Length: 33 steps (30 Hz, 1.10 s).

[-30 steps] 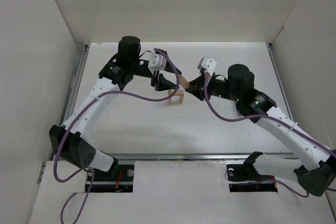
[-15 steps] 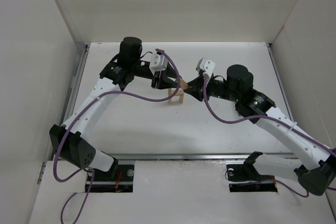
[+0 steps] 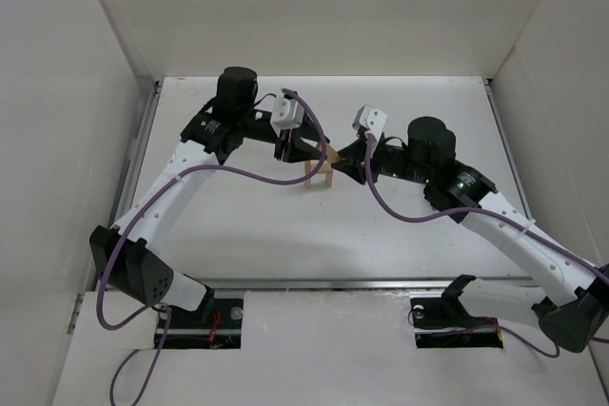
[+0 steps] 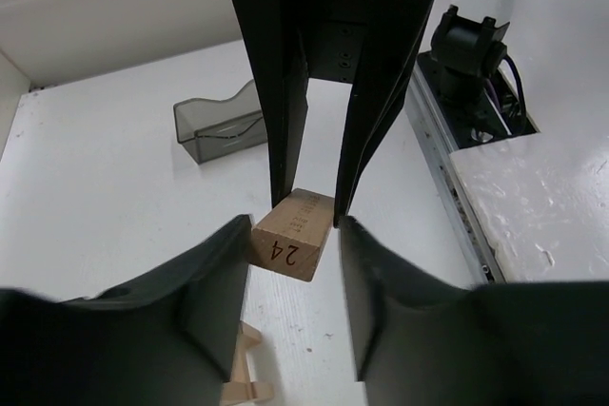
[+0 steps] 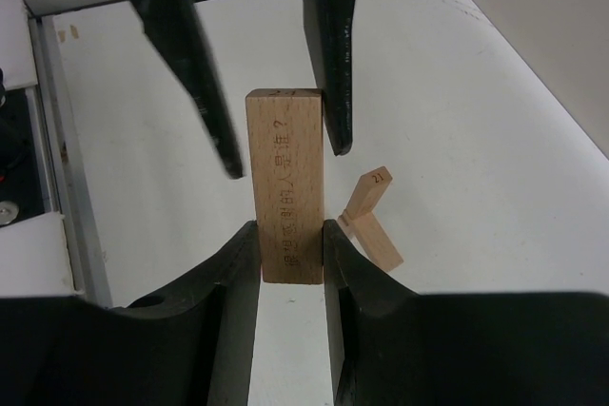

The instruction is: Build the wood block tower

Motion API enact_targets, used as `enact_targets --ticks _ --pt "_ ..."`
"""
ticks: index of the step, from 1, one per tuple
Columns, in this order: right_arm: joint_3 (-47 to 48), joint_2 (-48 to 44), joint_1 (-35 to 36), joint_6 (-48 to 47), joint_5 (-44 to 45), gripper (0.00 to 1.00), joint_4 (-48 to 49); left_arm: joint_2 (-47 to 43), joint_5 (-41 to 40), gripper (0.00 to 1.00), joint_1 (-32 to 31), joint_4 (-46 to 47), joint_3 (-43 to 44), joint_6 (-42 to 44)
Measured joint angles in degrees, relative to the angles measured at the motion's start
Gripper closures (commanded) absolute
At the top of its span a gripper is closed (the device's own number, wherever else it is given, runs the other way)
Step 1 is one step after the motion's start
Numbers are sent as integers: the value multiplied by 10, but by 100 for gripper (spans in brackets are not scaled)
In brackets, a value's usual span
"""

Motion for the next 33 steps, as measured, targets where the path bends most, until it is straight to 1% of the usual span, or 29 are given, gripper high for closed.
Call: enact_targets --ticks 4,5,6,7,8,10,11,12,13,15,18,22,25,30,33 --pt "0 0 1 -2 -2 100 0 0 4 86 0 -1 0 -1" --pt "0 0 1 -2 -2 100 0 0 4 95 0 -1 0 -2" --pt "0 0 1 -2 -2 100 0 0 4 99 0 -2 0 -2" --pt "0 0 1 -3 -2 100 0 0 4 100 0 -2 0 -2" --pt "0 0 2 -2 -1 94 0 0 4 100 0 -2 0 -3" --pt "0 0 2 1 3 74 0 0 1 100 0 -2 0 -6" --pt "0 0 2 3 8 62 0 0 -4 100 0 -2 0 -8" --pt "0 0 3 8 16 38 0 0 -12 100 -2 -2 0 -11" --pt "0 0 3 14 28 25 0 0 -26 100 -4 -1 0 -14" --pt "-1 -1 3 37 66 10 3 0 -69 100 -12 0 0 -18" --pt "-18 -18 3 64 141 1 10 0 -149 100 -21 11 0 -34" --pt "-68 -74 2 104 246 1 26 4 -246 100 -32 35 0 -51" --pt "-92 -118 -6 130 315 1 25 20 -302 100 -47 42 1 -53" --pt "-93 -139 -30 170 410 1 16 99 -371 100 -73 12 43 -49" --pt "-93 -138 -45 198 453 1 -5 132 -407 100 -78 6 45 -48"
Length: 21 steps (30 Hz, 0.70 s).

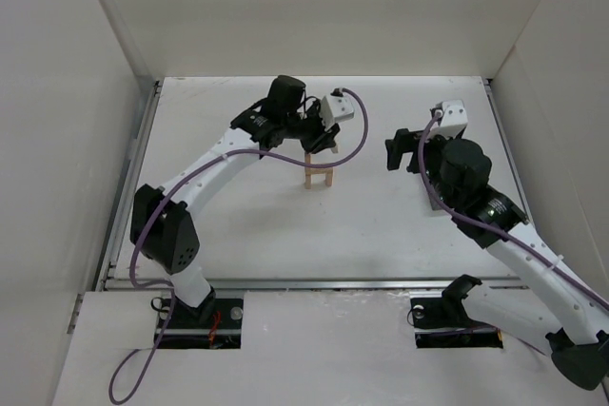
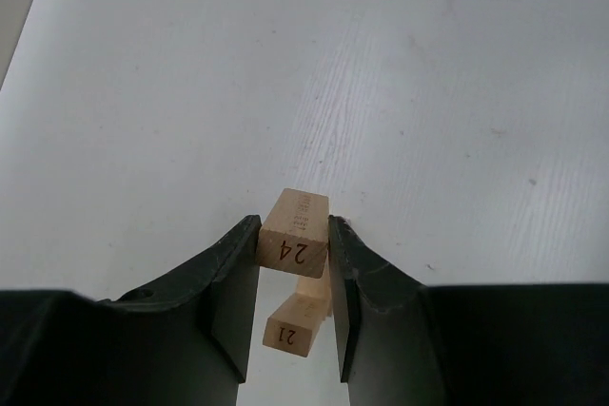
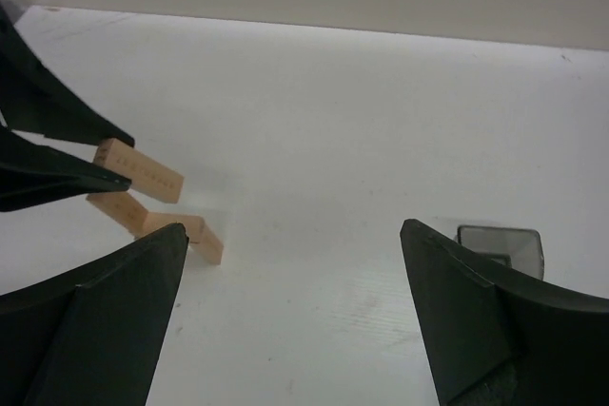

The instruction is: Build the wood block tower

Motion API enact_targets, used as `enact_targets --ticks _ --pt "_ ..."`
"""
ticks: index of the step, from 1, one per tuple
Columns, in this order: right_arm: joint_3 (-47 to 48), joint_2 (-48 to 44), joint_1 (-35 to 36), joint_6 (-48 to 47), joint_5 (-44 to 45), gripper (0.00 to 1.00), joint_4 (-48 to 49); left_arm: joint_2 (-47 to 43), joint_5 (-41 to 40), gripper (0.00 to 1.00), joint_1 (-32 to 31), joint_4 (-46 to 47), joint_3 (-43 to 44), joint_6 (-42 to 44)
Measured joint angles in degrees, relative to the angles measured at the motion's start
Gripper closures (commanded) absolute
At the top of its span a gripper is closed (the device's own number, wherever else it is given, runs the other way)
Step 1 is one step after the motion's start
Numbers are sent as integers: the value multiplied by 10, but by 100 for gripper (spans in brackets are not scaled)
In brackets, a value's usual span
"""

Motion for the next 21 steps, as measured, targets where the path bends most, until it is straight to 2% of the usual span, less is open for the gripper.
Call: enact_targets --ticks 8,21 --pt "-6 -6 -13 32 36 1 -22 10 -75 100 -16 10 -14 2" --pt "-15 -10 -16 35 34 1 -21 64 -85 100 -32 -5 -14 42"
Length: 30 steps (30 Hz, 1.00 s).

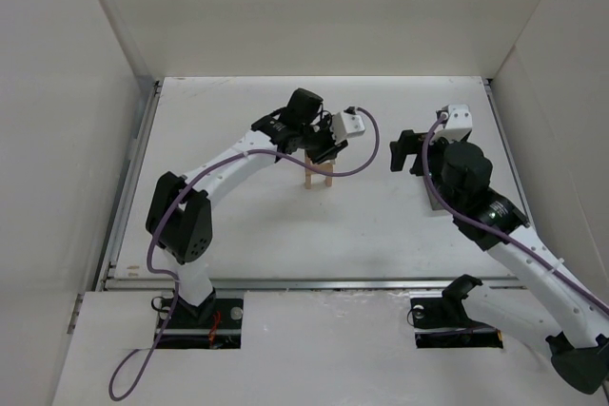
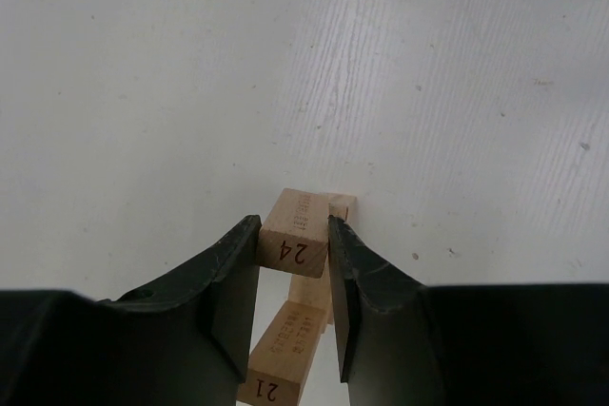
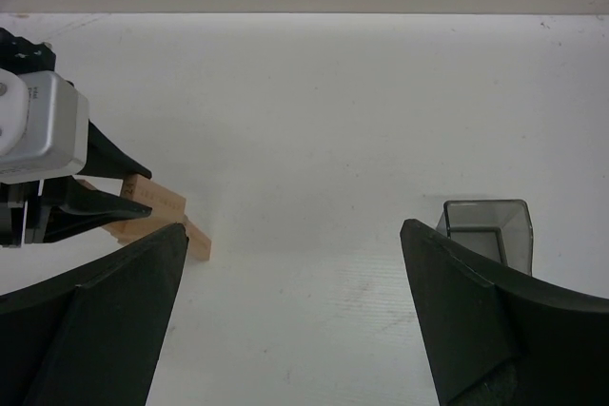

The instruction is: Build the wood block tower

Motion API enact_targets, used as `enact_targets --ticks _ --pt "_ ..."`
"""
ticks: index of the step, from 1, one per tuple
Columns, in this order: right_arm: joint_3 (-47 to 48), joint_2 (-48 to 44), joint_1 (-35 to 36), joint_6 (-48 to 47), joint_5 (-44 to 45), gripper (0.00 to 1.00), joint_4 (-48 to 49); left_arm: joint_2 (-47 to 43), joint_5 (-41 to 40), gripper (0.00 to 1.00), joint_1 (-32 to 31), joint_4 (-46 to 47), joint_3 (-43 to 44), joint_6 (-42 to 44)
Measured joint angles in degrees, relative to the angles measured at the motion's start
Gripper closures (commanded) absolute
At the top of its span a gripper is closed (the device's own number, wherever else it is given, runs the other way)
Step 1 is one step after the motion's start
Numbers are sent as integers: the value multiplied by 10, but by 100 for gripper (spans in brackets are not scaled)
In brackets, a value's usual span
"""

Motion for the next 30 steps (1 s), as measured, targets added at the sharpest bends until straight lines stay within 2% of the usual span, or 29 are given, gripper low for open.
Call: enact_targets --ticks 30 --pt "0 -1 0 -2 -11 1 0 2 12 100 0 -35 0 21"
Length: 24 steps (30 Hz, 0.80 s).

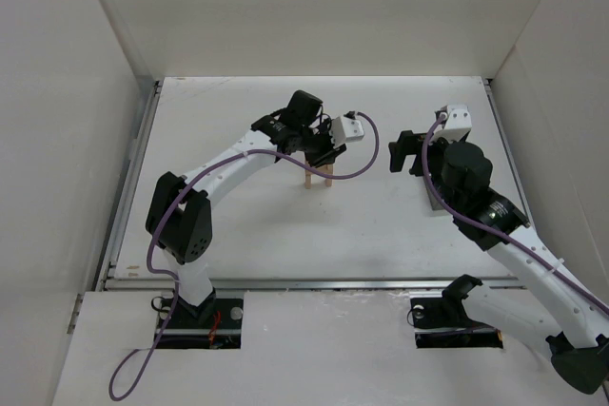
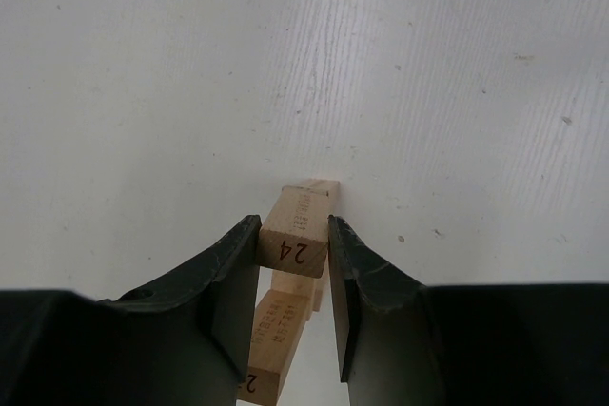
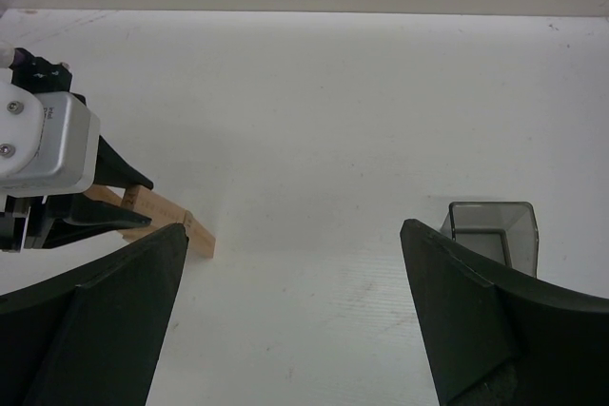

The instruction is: Build the wood block tower

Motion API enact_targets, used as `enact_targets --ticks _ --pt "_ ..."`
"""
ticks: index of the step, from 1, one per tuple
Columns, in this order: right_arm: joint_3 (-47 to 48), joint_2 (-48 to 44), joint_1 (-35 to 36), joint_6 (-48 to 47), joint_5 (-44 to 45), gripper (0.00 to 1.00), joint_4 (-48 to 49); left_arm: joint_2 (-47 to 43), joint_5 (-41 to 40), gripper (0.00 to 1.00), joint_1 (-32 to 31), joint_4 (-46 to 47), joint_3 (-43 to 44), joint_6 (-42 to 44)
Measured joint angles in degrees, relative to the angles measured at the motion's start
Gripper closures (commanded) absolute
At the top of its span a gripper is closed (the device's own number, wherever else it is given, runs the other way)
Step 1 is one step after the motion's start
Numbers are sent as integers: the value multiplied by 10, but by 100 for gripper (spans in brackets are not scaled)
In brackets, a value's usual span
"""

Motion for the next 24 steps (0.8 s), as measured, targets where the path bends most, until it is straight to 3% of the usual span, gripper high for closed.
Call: enact_targets --ticks 24 --pt "0 0 0 -6 -8 1 0 0 -1 100 0 -2 0 4"
